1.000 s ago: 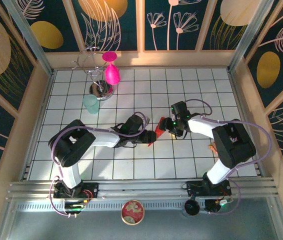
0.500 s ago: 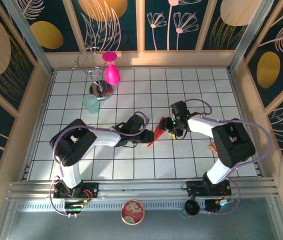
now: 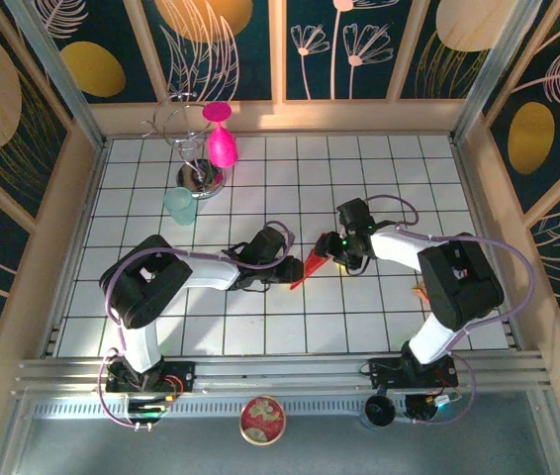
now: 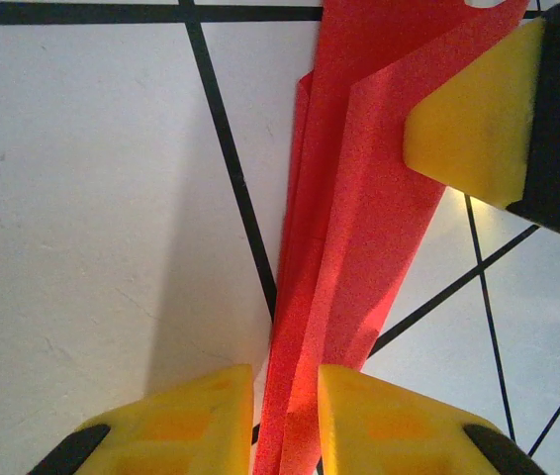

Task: Fold a paper plane with a square sheet of paper (pick it up from the middle)
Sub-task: Fold the wing for the fifth time at the center of the table.

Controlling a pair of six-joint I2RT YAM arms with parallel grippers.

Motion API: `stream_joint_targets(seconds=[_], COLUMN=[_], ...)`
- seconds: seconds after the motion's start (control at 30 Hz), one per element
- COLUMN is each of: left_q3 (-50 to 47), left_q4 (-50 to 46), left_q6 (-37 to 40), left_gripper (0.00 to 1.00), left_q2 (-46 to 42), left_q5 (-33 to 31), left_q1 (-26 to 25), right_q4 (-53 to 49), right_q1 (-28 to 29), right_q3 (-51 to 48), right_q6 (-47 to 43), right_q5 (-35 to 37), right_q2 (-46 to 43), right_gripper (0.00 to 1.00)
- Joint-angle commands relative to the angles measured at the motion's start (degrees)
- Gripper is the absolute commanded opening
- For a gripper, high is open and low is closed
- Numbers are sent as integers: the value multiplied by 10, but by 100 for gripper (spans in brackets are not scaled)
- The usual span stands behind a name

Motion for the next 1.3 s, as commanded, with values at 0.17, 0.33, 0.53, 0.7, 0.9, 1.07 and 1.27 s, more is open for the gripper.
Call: stream_joint_targets(seconds=[0.17,0.33,0.53,0.7,0.9,1.07,1.27], left_q3=[2,8,14,14,16,15,16], left_q4=[-63,-74,-81,-80,-81,-81,-82], left_q6=[-11,-12,-12,-14,-15,-18,-18], left_gripper=[23,23,22,22,20,20,20], left_q2=[69,74,80,80,80,79,80], left_q5=[-33,-37,-40,-41,-40,-40,-40], left_q1=[-10,-10,-10,-10,-11,-11,-10], right_q4=[102,92,61,89,142,161,171], right_q1=[19,18,17,22,32,32,30], right_q3=[-25,-27,-39,-72,-64,-55,-52], right_q6=[-2,4,8,21,19,17,11], right_q5=[20,16,10,-37,-80,-87,-86], right_q2=[84,-8,-115,-167,-140,-93,-56], right_gripper=[64,65,66,60,40,31,28])
